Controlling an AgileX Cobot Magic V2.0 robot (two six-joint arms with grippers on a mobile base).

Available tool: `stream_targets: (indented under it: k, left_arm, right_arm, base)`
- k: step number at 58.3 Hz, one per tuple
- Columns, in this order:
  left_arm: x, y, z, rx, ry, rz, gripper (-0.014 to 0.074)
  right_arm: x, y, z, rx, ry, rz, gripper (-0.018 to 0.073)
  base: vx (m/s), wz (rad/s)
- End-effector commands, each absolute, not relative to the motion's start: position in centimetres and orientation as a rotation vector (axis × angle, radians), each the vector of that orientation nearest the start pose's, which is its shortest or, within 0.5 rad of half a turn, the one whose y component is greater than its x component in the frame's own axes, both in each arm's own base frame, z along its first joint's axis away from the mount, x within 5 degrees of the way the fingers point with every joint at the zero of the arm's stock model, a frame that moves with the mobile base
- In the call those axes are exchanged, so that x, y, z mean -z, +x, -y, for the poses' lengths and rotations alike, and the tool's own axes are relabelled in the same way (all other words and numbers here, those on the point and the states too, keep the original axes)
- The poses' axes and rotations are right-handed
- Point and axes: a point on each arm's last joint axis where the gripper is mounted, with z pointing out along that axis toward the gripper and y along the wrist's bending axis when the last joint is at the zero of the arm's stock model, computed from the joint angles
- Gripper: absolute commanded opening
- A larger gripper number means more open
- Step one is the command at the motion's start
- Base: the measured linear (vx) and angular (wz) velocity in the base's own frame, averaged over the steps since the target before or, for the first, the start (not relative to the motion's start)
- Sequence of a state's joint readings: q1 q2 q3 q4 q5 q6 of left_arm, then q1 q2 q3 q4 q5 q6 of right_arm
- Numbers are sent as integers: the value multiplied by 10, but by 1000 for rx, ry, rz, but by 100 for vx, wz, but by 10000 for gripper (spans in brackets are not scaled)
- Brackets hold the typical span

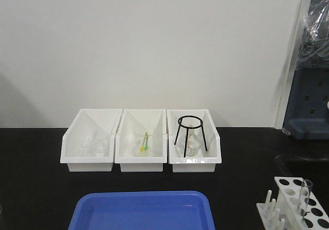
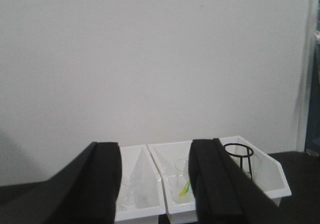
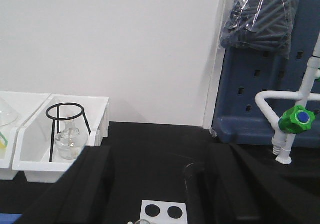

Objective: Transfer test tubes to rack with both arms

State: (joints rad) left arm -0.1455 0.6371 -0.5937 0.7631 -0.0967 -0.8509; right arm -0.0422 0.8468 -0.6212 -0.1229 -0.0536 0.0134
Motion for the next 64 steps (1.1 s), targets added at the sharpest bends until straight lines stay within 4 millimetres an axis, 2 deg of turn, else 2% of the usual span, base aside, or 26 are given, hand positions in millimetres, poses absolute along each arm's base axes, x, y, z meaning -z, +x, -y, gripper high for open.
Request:
stream_targets:
  k: [1, 5, 18, 26, 41, 50, 56, 64]
  left_arm:
    - [-378, 122, 21, 308, -15, -1418, 376]
    - [-380, 111, 16, 288, -38, -1414, 320]
    - [-377, 82, 11, 52, 155, -1443, 102]
    - [-356, 68, 10, -45, 264, -1481, -7]
    - [-285, 49, 5, 37, 126, -1437, -6]
    - [-243, 47, 3, 52, 36, -1418, -6]
    - [-216, 54, 2, 96, -37, -1458, -6]
    - [-208, 54, 2, 112, -56, -1529, -6]
  right_arm:
    - [-359, 181, 7, 116, -64, -1534, 470]
    - [-359, 181, 7, 116, -64, -1534, 470]
    - [-359, 181, 7, 116, -64, -1534, 470]
    - [-359, 181, 7, 116, -64, -1534, 470]
    - [-359, 181, 7, 116, -64, -1534, 470]
    - [-359, 181, 7, 116, -64, -1534, 470]
    - [-359, 181, 7, 116, -64, -1536, 470]
    - [-359, 181, 7, 117, -63, -1540, 470]
  base:
    - [0, 0]
    - [0, 0]
    - [0, 0]
    - [0, 0]
    - [0, 0]
    - [0, 0]
    - [0, 0]
    - [0, 0]
